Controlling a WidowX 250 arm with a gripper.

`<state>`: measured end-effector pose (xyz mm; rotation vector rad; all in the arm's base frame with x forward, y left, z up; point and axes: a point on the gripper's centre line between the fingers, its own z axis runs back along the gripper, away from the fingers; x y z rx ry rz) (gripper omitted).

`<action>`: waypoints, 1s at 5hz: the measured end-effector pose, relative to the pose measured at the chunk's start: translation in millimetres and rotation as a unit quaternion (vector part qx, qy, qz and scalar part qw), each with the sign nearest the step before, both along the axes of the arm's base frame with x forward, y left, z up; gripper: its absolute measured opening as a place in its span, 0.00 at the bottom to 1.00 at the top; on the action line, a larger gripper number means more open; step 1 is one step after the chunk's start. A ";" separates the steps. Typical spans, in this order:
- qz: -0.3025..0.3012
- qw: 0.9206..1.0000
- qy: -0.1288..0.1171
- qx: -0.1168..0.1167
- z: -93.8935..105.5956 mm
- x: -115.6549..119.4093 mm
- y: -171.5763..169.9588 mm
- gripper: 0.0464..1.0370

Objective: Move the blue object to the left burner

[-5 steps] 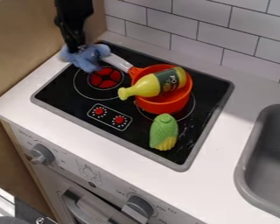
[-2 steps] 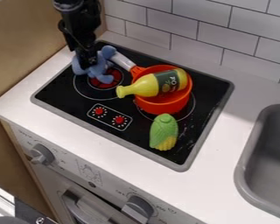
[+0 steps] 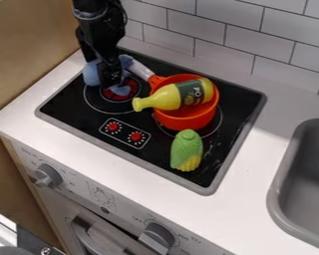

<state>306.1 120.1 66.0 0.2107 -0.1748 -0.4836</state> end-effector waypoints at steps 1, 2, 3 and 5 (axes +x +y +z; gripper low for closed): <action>0.009 1.000 0.016 -0.001 10.1 -3.0 -4.4 0.96; 0.032 0.998 0.044 0.006 27.4 -6.8 -12.8 0.96; 0.047 0.997 0.067 0.009 40.8 -13.1 -23.1 0.96; 0.071 0.994 0.086 0.005 60.4 -27.5 -43.9 0.96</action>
